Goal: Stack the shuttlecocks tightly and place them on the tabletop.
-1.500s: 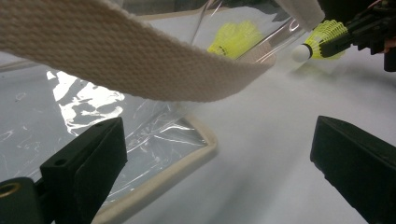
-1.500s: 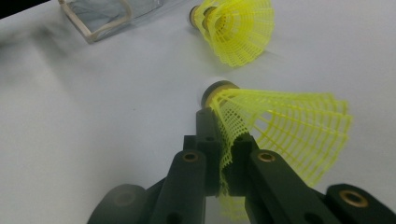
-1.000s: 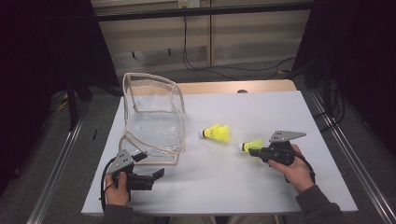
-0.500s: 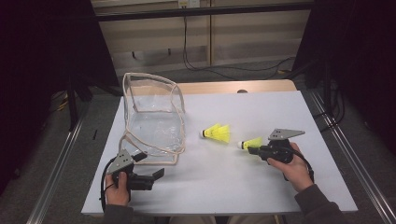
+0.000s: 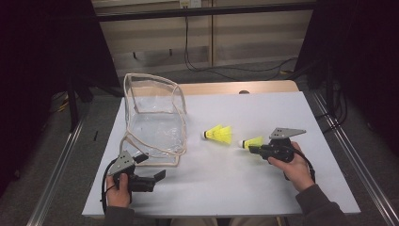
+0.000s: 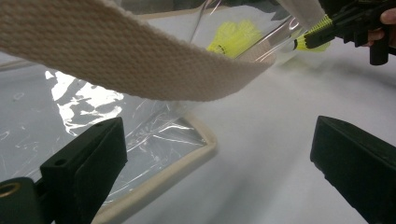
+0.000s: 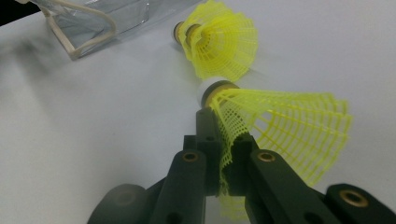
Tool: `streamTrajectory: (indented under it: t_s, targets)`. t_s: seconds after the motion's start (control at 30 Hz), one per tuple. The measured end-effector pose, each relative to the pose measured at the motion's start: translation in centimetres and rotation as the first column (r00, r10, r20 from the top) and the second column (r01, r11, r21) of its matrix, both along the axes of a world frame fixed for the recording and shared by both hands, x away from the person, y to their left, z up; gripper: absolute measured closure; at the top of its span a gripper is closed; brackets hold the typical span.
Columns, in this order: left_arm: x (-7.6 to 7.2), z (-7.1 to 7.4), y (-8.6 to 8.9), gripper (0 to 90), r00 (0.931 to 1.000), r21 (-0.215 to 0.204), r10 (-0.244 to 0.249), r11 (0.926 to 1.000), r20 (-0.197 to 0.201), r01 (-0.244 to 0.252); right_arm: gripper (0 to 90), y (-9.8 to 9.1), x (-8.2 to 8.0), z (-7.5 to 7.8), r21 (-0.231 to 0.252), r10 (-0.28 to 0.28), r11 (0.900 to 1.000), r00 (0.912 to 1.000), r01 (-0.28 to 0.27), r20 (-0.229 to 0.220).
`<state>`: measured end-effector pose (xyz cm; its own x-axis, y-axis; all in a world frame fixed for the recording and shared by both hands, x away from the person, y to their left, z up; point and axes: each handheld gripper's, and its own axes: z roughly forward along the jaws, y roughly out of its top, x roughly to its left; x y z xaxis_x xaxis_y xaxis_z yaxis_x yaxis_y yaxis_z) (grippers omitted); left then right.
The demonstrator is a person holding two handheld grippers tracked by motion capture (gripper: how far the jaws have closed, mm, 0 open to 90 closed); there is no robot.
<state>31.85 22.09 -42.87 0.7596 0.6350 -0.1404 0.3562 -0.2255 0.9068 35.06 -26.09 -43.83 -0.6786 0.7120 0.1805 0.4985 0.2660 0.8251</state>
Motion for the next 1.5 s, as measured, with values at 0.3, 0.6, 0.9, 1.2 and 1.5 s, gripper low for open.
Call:
streamTrajectory:
  t_s: [0.3, 0.6, 0.9, 1.2, 1.5]
  targets:
    - [0.0, 0.0, 0.0, 3.6, 1.0, 0.001, 0.001, 1.0, -0.002, -0.001, 87.6, 0.1, 0.3, 0.0, -0.014, -0.003, 0.9999, 1.0, 0.003, 0.009]
    - [0.0, 0.0, 0.0, 3.7, 1.0, 0.002, 0.001, 1.0, -0.002, -0.001, 87.6, 0.4, 0.7, 0.1, -0.018, 0.0, 0.9998, 0.9999, 0.0, 0.011]
    - [0.0, 0.0, 0.0, 3.7, 1.0, 0.004, 0.001, 1.0, -0.001, -0.001, 87.6, 0.4, 0.9, 0.1, -0.011, -0.006, 0.9999, 1.0, 0.006, 0.007]
    - [0.0, -0.1, 0.0, 3.6, 1.0, 0.004, 0.0, 1.0, -0.002, 0.0, 87.6, 0.5, 1.2, 0.1, -0.006, -0.006, 1.0, 0.9999, 0.006, 0.011]
    - [0.0, -0.1, 0.0, 3.7, 1.0, 0.004, 0.001, 1.0, -0.003, -0.001, 87.6, 0.5, 1.3, 0.2, 0.001, -0.009, 1.0, 0.9999, 0.009, 0.009]
